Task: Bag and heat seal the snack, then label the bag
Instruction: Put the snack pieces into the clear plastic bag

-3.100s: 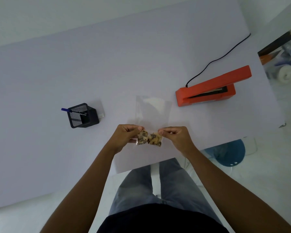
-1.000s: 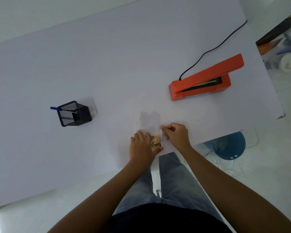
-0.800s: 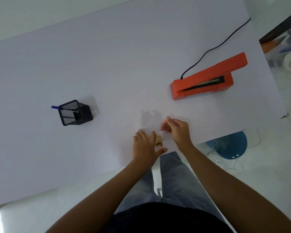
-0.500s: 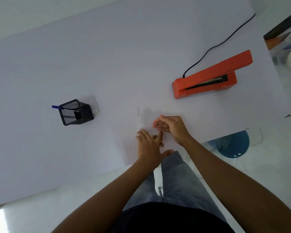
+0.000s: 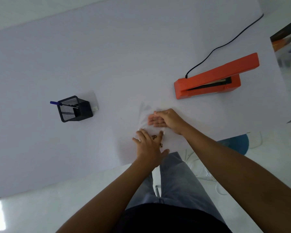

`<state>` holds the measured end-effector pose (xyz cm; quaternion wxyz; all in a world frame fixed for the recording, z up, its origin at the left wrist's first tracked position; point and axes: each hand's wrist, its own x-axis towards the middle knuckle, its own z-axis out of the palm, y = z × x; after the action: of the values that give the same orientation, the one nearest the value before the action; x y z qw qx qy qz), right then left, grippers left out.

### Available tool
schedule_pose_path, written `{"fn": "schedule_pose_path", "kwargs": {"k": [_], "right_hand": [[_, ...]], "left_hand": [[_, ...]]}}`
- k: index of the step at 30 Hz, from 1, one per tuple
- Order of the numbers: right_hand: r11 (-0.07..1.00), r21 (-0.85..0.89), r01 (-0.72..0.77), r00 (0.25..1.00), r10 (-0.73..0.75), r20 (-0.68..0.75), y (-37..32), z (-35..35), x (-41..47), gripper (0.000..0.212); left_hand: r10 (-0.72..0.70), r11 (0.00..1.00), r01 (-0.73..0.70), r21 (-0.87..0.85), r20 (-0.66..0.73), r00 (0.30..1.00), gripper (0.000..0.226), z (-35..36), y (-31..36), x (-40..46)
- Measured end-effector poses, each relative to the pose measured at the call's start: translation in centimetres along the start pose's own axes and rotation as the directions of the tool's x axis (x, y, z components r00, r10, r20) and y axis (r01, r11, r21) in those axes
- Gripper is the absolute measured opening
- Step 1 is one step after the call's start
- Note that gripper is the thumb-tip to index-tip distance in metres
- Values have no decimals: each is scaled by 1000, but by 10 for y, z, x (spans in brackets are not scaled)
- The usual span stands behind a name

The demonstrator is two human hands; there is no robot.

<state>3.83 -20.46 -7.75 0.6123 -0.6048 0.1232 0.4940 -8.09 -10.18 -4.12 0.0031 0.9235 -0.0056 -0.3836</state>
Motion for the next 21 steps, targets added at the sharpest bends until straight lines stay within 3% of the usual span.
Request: {"fn": "schedule_pose_path", "kwargs": {"k": [14, 16, 21], "right_hand": [[949, 102, 298, 945, -277, -175, -38, -13, 30, 33], [956, 105, 273, 957, -259, -131, -35, -6, 16, 35], [998, -2, 65, 986, -64, 152, 0, 19, -13, 41]], "left_hand": [[-45, 996, 43, -74, -31, 999, 92, 5, 4, -2], [-47, 996, 46, -73, -19, 999, 93, 4, 3, -3], [-55, 998, 55, -30, -5, 998, 98, 1, 5, -4]]}}
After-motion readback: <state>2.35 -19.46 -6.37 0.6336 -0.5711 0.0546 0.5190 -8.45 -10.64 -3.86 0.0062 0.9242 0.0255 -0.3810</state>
